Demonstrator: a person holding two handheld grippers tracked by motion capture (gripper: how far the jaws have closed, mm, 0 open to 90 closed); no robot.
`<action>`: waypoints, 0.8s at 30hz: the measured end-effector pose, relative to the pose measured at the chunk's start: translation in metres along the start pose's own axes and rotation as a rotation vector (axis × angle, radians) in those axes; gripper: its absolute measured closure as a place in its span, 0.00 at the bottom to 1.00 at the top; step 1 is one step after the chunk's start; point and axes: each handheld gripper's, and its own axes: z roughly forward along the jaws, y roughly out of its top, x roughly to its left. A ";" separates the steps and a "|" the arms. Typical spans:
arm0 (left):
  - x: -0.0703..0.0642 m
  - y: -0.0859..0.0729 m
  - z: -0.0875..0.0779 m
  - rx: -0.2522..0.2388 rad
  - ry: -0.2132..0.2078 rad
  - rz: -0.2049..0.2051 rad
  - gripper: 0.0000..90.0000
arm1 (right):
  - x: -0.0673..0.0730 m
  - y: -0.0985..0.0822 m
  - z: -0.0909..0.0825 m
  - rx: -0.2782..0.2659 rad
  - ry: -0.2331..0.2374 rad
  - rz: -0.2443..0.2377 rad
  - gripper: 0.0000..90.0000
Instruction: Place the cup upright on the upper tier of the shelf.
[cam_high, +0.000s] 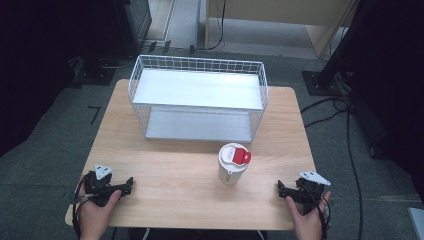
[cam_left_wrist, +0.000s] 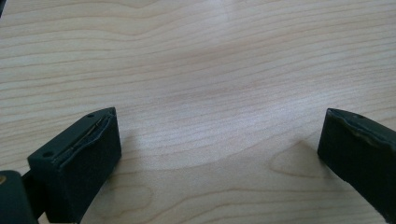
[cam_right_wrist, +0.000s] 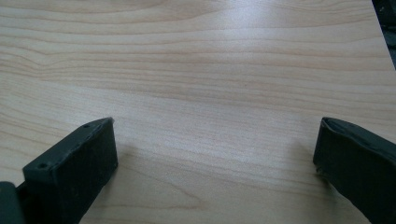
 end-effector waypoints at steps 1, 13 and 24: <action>0.000 0.000 0.000 0.000 0.000 0.000 0.00 | 0.000 0.000 0.000 0.000 0.001 0.000 0.00; 0.000 0.000 0.000 0.001 -0.002 0.003 0.00 | 0.031 -0.006 -0.008 -0.018 0.058 -0.071 0.00; 0.000 0.000 0.000 0.000 -0.002 0.003 0.00 | 0.075 -0.006 -0.013 -0.052 0.180 -0.136 0.00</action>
